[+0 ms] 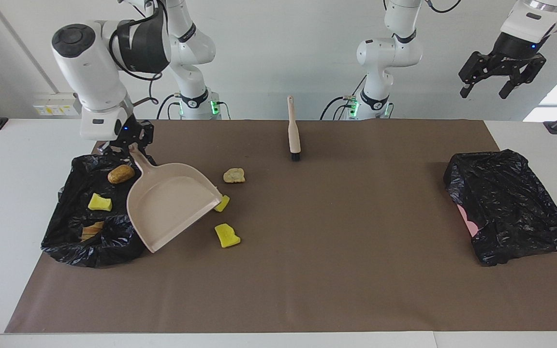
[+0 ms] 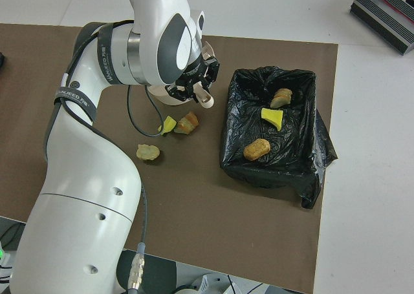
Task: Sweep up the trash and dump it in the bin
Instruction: 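Bring the empty dustpan back to the mat center with the right gripper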
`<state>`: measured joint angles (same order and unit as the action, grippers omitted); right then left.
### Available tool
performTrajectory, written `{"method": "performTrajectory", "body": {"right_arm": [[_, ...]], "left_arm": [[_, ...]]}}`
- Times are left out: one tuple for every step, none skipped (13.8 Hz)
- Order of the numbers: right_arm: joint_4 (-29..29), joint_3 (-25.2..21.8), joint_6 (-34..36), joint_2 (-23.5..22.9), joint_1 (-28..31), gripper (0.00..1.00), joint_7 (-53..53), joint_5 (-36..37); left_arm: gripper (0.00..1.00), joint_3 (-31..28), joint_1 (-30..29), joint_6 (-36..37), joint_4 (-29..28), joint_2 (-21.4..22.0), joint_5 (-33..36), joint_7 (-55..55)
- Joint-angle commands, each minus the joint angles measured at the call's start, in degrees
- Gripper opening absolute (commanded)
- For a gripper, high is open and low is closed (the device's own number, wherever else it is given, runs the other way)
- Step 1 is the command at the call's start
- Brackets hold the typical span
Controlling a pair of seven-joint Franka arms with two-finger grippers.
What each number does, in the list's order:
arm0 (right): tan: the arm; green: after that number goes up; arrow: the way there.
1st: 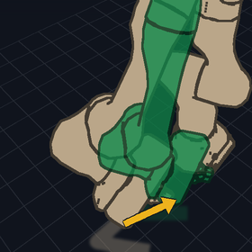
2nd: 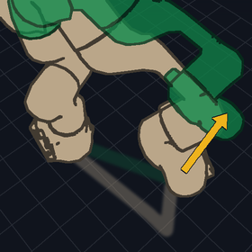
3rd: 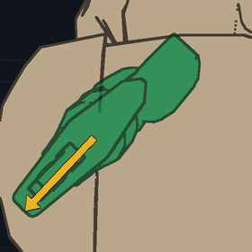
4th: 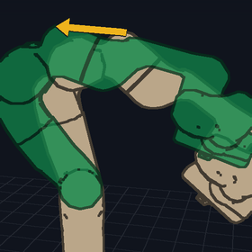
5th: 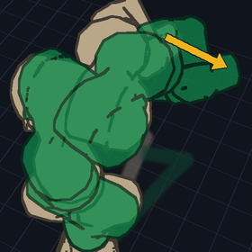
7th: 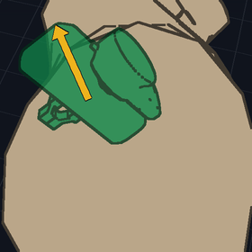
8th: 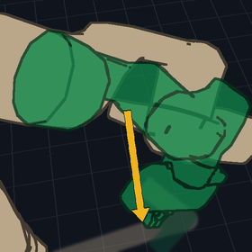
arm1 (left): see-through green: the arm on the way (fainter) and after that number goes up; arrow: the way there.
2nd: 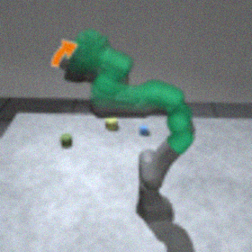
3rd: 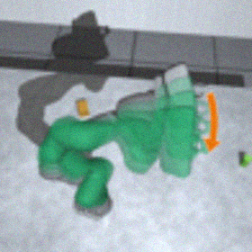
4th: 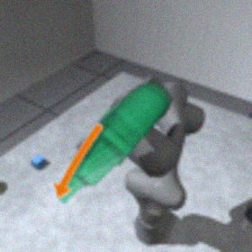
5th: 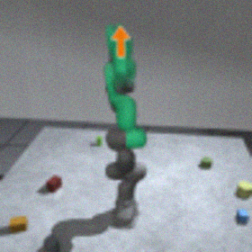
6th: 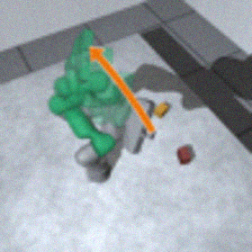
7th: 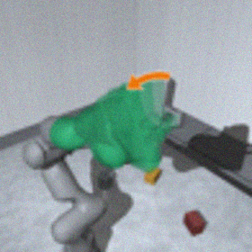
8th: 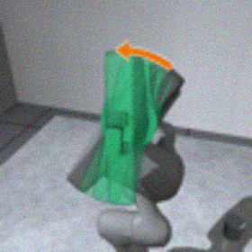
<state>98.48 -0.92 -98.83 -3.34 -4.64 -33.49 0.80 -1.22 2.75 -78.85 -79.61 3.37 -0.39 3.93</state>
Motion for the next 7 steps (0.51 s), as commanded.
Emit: {"method": "performTrajectory", "body": {"right_arm": [[0.74, -0.22, -4.07, -1.48, -6.58, 0.0, 15.59, -3.26], [0.74, -0.14, -6.27, -2.62, -9.66, 0.0, 21.91, -3.35], [0.66, -0.13, -8.81, -3.77, -12.47, 0.0, 27.98, -3.44], [0.66, -0.22, -11.27, -4.99, -15.2, 0.0, 33.35, -3.62], [0.66, -0.22, -13.65, -6.05, -17.4, 0.0, 37.84, -4.83], [0.66, -0.22, -15.67, -7.11, -18.99, 0.0, 41.54, -6.33], [0.57, -0.14, -17.43, -8.42, -21.27, 0.0, 45.23, -7.04]], "left_arm": [[1.0, -0.98, 0.77, 1.51, 2.26, -1.26, -0.14, 0.37], [1.0, -0.98, 0.51, 1.42, 2.26, -1.26, -0.05, 0.37], [1.0, -0.98, 0.24, 1.51, 2.26, -1.26, -0.05, 0.37], [1.0, -0.89, 0.33, 1.59, 2.18, -1.09, -0.14, 0.37], [1.0, -0.98, 0.33, 0.72, 1.74, -0.74, -0.14, 0.46], [1.0, -1.07, 0.77, 0.37, 1.65, -0.38, 0.12, 0.46], [1.0, -1.07, 0.68, 1.06, 1.39, -0.12, -0.05, 0.37]]}}
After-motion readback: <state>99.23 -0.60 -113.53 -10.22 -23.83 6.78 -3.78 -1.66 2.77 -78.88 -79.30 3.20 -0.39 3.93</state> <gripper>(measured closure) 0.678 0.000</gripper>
